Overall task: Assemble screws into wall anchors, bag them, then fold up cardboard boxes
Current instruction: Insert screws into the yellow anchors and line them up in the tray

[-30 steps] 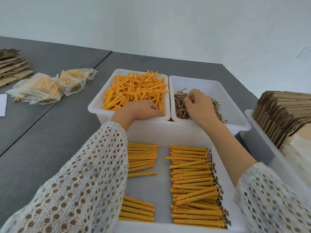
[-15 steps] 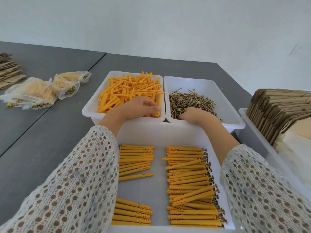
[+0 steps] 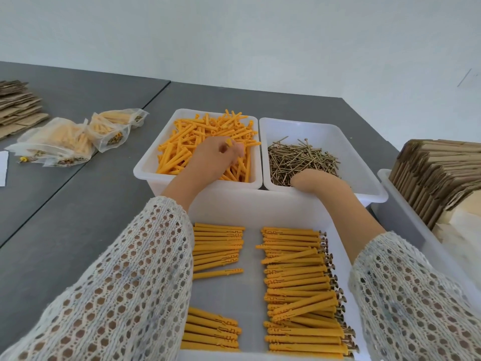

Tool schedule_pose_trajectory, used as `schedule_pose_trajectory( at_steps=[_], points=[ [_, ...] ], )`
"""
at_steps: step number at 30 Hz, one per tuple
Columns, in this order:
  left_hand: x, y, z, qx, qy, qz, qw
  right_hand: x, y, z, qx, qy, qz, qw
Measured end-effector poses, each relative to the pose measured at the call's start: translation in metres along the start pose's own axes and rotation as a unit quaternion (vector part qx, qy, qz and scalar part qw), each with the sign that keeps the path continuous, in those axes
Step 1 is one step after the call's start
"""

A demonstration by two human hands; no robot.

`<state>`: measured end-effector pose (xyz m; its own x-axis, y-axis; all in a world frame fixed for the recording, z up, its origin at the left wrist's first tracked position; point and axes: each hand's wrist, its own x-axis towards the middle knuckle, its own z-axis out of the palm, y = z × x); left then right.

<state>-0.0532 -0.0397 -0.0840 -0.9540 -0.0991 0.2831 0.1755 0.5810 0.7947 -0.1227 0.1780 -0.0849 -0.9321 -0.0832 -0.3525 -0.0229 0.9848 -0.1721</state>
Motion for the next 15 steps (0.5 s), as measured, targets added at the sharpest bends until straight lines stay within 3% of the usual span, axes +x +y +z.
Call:
schedule_pose_trajectory(
  at_steps=[3, 7, 10, 15],
  points=[
    [-0.002, 0.000, 0.001, -0.016, 0.107, 0.042, 0.993, -0.004, 0.004, 0.001, 0.036, 0.036, 0.007, 0.999],
    [-0.009, 0.002, 0.005, 0.059, 0.196, 0.091, 0.975, -0.013, 0.004, 0.005, 0.063, 0.153, 0.015, 0.986],
    [-0.012, 0.005, 0.009, 0.164, 0.184, 0.106, 0.964, -0.015, 0.002, 0.008, 0.070, 0.238, -0.005, 0.969],
    [-0.014, 0.006, 0.012, 0.149, 0.131, 0.128, 0.972, -0.015, -0.002, 0.006, 0.169, 0.367, -0.061, 0.913]
  ],
)
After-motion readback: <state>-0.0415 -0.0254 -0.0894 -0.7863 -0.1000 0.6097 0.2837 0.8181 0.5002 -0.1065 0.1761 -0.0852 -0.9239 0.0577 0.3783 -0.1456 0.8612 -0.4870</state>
